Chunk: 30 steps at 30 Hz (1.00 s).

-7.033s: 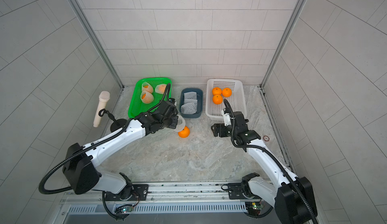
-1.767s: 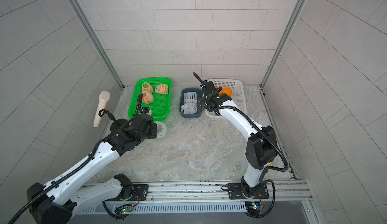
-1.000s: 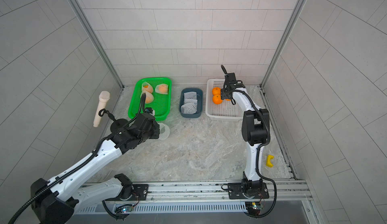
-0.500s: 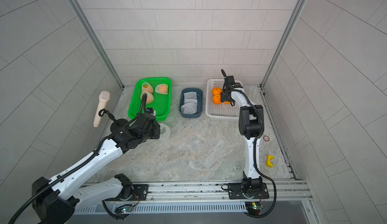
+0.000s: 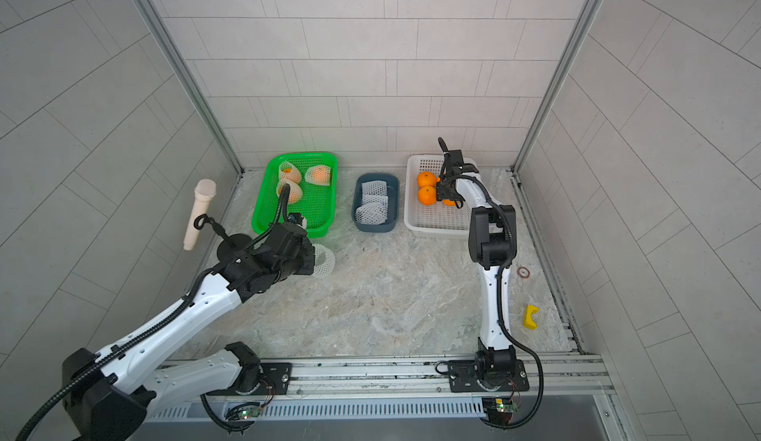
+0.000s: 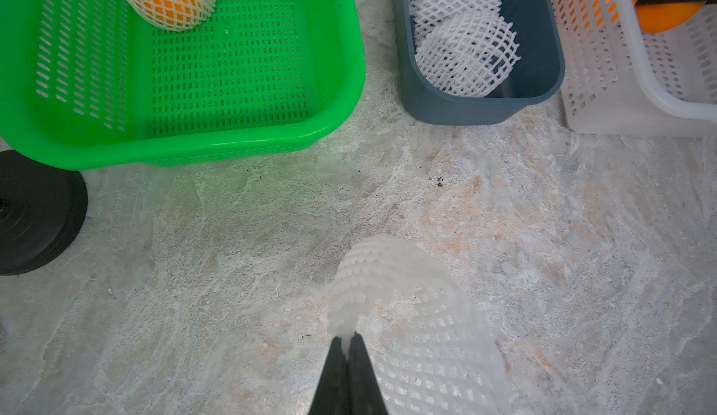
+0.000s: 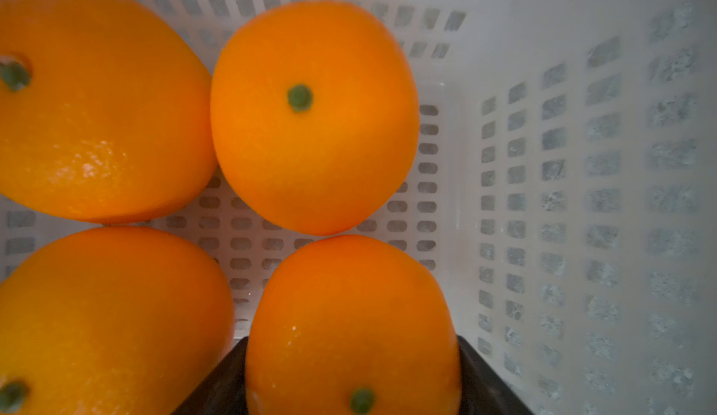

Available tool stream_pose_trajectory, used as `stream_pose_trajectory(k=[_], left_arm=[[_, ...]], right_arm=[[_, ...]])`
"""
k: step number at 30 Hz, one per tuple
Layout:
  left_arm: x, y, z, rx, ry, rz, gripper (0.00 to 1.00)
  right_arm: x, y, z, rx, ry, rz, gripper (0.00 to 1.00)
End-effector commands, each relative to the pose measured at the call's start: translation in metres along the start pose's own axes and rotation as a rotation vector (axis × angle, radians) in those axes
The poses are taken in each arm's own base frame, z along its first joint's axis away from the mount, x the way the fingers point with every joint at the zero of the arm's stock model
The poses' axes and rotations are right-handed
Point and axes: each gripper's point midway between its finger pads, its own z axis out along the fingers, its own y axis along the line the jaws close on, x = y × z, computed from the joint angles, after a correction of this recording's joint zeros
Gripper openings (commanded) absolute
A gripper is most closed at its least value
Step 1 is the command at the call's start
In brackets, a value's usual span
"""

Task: Remove foam nets from oranges
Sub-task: Place the orange in the basket.

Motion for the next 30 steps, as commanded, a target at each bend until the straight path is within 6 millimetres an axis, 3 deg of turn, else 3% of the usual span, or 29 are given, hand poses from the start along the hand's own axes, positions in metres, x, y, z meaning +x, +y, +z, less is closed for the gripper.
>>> stream_pose_trajectory(k=[1, 16, 30], left_arm=[[-0.008, 0.001, -0.01, -0.005, -0.02, 0.009, 0.0], [-0.011, -0.001, -0.011, -0.004, -0.017, 0.018, 0.0], [-0.013, -0.005, -0.011, 0.0, -0.01, 0.037, 0.0]], right_arm=[[0.004, -0.004, 0.004, 0.008, 0.023, 0.003, 0.73], [0.001, -0.005, -0.003, -0.001, 0.011, 0.005, 0.86], [-0.012, -0.007, -0.05, -0.025, -0.112, 0.027, 0.89]])
